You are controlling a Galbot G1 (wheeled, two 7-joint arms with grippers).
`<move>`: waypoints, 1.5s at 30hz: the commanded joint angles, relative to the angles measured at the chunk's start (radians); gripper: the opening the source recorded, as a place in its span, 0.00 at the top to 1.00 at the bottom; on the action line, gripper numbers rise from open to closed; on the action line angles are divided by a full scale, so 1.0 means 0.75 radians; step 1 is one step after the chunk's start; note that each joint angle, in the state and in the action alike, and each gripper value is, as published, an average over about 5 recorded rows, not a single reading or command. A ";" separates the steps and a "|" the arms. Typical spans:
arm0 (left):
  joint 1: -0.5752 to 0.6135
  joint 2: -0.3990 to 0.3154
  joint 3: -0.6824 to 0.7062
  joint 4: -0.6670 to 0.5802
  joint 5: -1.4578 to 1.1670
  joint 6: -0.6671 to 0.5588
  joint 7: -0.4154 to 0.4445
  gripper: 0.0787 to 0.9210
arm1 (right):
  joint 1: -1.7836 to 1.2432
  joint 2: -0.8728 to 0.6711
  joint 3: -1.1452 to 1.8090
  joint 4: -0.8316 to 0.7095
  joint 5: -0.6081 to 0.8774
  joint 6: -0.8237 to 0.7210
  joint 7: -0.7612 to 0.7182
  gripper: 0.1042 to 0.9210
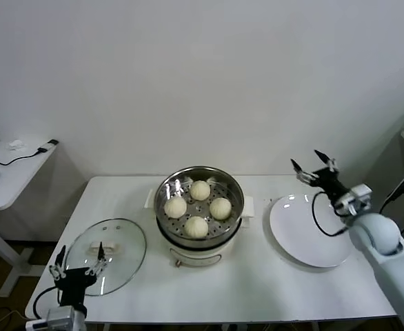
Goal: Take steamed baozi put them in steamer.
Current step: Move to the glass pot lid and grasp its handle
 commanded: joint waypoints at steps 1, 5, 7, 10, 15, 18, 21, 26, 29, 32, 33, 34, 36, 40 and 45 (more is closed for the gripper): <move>-0.027 0.025 -0.006 0.160 0.484 -0.163 -0.189 0.12 | -0.681 0.287 0.394 0.055 -0.053 0.217 0.042 0.12; -0.052 0.025 -0.019 0.276 0.805 -0.261 -0.348 0.12 | -0.730 0.368 0.350 0.058 -0.076 0.253 0.037 0.12; -0.069 0.034 -0.036 0.352 1.024 -0.334 -0.420 0.12 | -0.742 0.395 0.329 0.060 -0.083 0.261 0.031 0.12; -0.074 0.082 -0.048 0.455 1.329 -0.409 -0.481 0.12 | -0.742 0.421 0.304 0.064 -0.094 0.261 0.025 0.12; -0.086 0.160 -0.040 0.584 1.570 -0.461 -0.472 0.12 | -0.725 0.459 0.265 0.062 -0.131 0.239 0.034 0.12; -0.117 0.179 -0.040 0.659 1.619 -0.459 -0.438 0.12 | -0.715 0.486 0.242 0.053 -0.164 0.234 0.039 0.12; -0.152 0.186 -0.040 0.723 1.623 -0.441 -0.407 0.12 | -0.711 0.502 0.230 0.051 -0.174 0.234 0.040 0.12; -0.206 0.183 -0.039 0.777 1.617 -0.354 -0.368 0.12 | -0.714 0.519 0.231 0.060 -0.182 0.234 0.040 0.12; -0.238 0.174 -0.031 0.787 1.614 -0.319 -0.348 0.12 | -0.715 0.525 0.236 0.066 -0.185 0.230 0.041 0.12; -0.272 0.161 -0.020 0.794 1.615 -0.276 -0.337 0.12 | -0.717 0.530 0.240 0.080 -0.185 0.220 0.042 0.12; -0.284 0.157 -0.016 0.796 1.615 -0.259 -0.337 0.12 | -0.719 0.531 0.242 0.087 -0.185 0.216 0.043 0.12; -0.296 0.153 -0.013 0.798 1.616 -0.245 -0.338 0.12 | -0.721 0.532 0.244 0.092 -0.186 0.214 0.043 0.12; -0.321 0.149 -0.009 0.808 1.619 -0.218 -0.338 0.12 | -0.725 0.532 0.248 0.101 -0.187 0.210 0.043 0.12; -0.369 0.157 -0.007 0.845 1.626 -0.173 -0.335 0.12 | -0.735 0.530 0.263 0.111 -0.188 0.210 0.041 0.12; -0.421 0.180 -0.004 0.896 1.625 -0.145 -0.334 0.12 | -0.747 0.525 0.280 0.118 -0.184 0.213 0.041 0.12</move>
